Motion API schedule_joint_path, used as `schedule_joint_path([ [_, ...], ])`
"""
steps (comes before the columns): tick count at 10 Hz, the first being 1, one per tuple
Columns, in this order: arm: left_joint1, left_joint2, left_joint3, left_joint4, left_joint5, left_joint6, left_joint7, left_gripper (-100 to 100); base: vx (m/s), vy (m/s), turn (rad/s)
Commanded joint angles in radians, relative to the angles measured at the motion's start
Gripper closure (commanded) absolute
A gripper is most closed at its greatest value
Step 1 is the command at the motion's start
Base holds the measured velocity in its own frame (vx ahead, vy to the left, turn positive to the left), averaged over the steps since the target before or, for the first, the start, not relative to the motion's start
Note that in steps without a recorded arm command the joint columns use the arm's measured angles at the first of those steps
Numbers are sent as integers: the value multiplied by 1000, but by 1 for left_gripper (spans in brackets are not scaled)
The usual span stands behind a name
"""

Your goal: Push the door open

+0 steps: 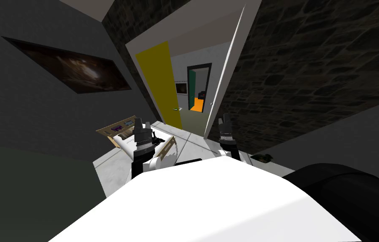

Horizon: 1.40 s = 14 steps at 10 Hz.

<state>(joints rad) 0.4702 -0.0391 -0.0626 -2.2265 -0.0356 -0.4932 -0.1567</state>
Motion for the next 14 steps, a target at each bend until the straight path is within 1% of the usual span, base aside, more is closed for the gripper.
schedule_joint_path([
  [1, -7, 23, -15, 28, 0, -19, 8, -100, 109, -28, 40],
  [2, -10, 31, -21, 39, 0, -27, 11, -100, 160, -74, 52],
  [4, -18, 54, -39, 72, -1, -49, 21, -100, 157, -78, 47],
  [7, -28, 79, -61, 112, -1, -77, 32, -100, 139, -49, 38],
  [8, -33, 93, -74, 136, -1, -93, 39, -100, 164, -77, 52],
  [10, -41, 111, -92, 167, -2, -114, 48, -100, 156, -65, 50],
  [14, -60, 152, -135, 246, -3, -168, 71, -100, 172, -65, 57],
])
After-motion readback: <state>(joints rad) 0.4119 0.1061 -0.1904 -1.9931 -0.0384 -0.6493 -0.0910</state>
